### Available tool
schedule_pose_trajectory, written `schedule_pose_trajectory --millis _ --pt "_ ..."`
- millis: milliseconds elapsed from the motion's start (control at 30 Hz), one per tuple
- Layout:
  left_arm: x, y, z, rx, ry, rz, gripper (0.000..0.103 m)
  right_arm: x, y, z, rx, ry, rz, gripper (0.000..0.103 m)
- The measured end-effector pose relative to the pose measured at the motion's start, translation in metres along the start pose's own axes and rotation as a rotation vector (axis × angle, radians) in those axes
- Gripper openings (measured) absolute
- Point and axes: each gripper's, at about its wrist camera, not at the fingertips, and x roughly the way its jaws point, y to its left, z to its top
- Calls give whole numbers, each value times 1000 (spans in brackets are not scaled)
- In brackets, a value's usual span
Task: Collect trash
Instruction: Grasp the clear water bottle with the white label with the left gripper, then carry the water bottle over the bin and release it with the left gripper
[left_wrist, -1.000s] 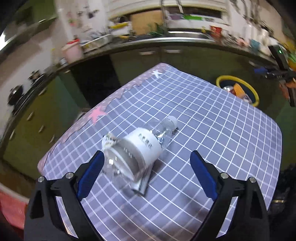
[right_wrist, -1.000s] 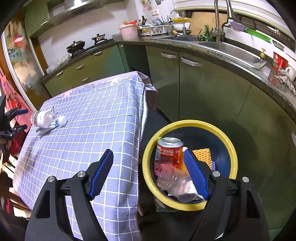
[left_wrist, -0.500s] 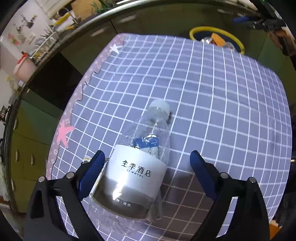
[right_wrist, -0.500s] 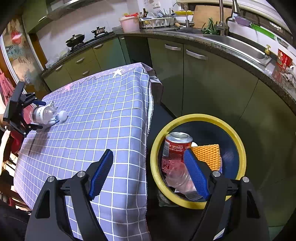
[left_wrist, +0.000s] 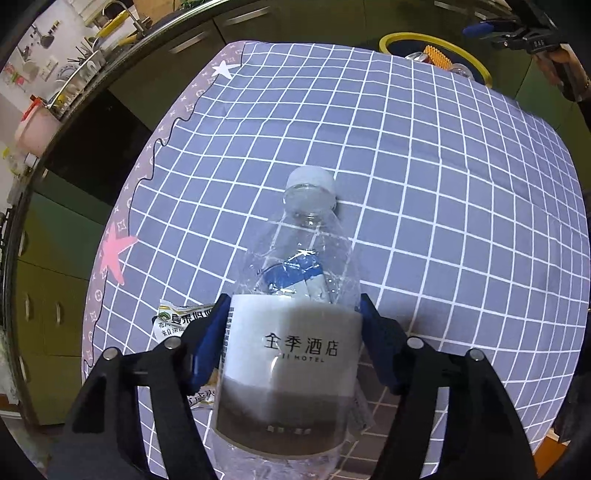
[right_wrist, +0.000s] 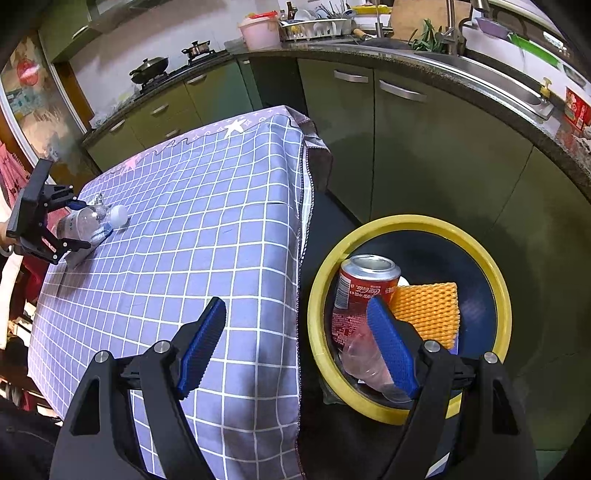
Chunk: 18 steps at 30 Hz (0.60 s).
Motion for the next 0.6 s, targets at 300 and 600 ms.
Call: schedule_pose_trajectory --millis 300,600 --pt "-5 0 -1 -26 -9 19 63 3 3 -6 -11 19 15 78" --pt "-33 -2 3 -57 -45 51 63 -14 4 -12 -11 -17 37 78"
